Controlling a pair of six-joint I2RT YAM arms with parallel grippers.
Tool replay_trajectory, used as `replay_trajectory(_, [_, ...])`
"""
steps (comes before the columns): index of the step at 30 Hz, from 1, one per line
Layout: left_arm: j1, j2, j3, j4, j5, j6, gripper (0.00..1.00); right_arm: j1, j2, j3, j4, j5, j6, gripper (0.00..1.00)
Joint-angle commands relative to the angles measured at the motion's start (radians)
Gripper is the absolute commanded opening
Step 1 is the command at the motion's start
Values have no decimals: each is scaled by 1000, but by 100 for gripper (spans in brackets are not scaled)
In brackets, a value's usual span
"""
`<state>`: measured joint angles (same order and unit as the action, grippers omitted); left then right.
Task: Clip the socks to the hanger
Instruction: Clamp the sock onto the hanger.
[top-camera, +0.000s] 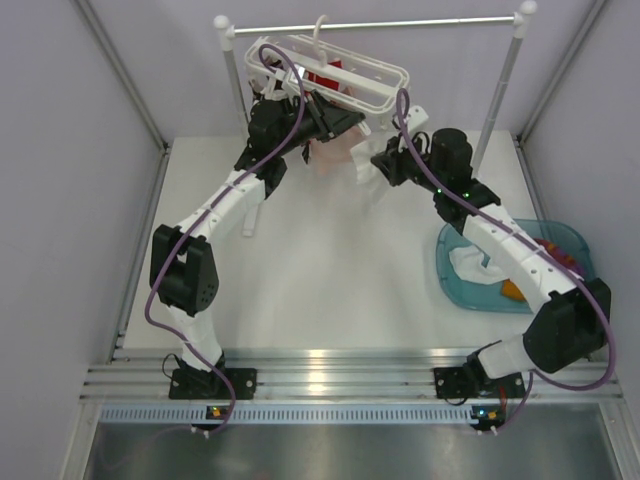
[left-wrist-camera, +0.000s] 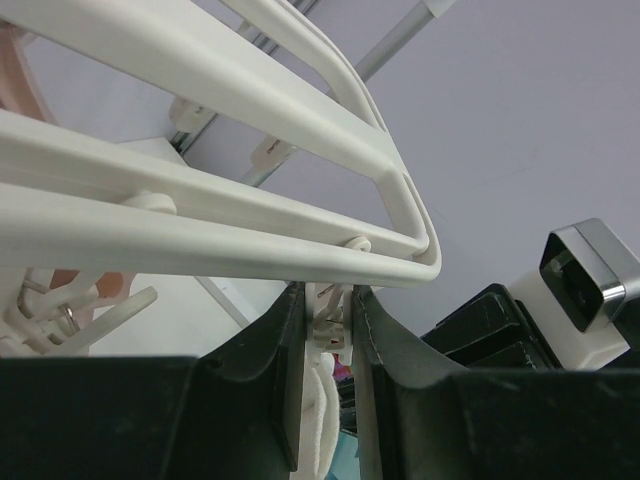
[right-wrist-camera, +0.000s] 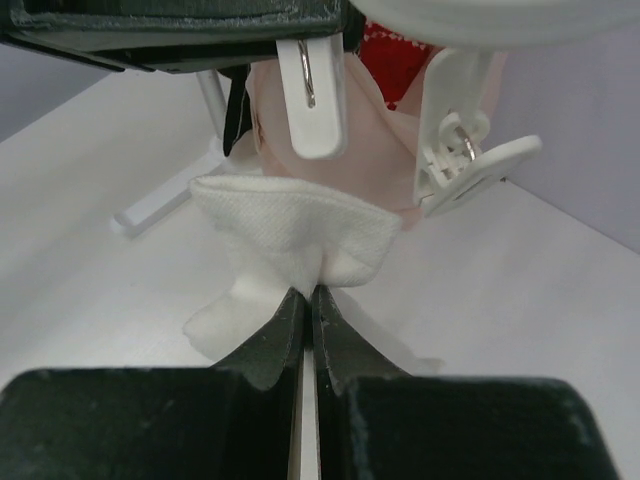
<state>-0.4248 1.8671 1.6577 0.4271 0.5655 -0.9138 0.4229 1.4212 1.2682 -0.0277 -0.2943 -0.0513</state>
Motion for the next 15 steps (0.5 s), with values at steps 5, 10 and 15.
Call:
replay_trajectory(5, [6,0,-4,25,30,23,0,-10,22,85,63,-23,-10,0])
replay_trajectory(10, [6,-2,-3,15,31,30,0,-18,33,111,68,-19,-15,0])
replay_trajectory(15, [6,0,1,9,30,35,0,-22,39,128,64,-17,-15,0])
